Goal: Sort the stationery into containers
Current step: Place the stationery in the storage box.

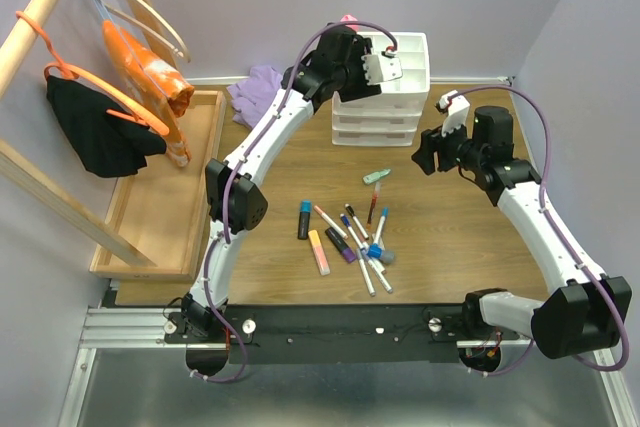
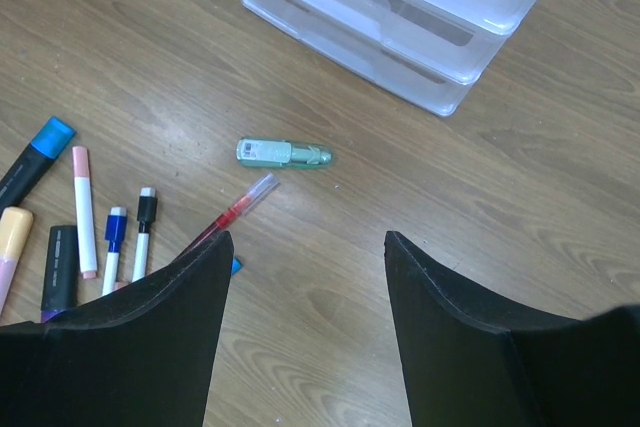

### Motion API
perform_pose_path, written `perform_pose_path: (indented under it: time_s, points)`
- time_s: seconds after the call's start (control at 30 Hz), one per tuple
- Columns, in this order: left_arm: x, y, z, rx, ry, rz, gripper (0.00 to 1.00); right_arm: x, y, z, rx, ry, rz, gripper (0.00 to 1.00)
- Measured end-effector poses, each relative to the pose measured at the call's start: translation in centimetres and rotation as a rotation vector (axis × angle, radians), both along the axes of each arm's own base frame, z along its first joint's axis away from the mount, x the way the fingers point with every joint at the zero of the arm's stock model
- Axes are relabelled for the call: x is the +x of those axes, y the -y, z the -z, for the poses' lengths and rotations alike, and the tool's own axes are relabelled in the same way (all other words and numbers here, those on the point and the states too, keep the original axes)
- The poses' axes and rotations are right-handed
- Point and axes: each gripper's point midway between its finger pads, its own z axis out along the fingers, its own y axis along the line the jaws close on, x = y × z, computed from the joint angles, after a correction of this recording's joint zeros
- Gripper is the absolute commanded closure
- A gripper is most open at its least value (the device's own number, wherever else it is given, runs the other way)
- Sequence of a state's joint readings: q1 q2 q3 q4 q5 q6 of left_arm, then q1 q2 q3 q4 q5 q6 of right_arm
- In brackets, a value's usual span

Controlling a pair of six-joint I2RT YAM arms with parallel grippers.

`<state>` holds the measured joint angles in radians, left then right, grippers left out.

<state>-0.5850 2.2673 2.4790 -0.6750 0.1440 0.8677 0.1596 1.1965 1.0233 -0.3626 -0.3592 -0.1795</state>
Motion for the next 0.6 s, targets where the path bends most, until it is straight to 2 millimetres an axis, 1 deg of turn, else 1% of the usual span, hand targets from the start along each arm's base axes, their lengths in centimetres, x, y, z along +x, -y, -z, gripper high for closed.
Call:
perform_pose_path:
  time_s: [0.33, 0.5, 0.6]
  points:
    - [1.0, 0.2, -1.6, -0.027, 0.068, -0.017, 0.11, 0.1, 0.0, 0.2, 0.0, -0.005, 0.004, 0.3]
    - [1.6, 0.2, -2.7, -0.044, 0.116, -0.029, 0.09, 0.3, 0.0, 0.7, -0.001, -0.015, 0.004, 0.3]
    - [1.5, 0.2, -3.0, -0.049, 0.123, -0.028, 0.09, 0.4, 0.0, 1.0, -0.003, -0.023, 0.004, 0.3]
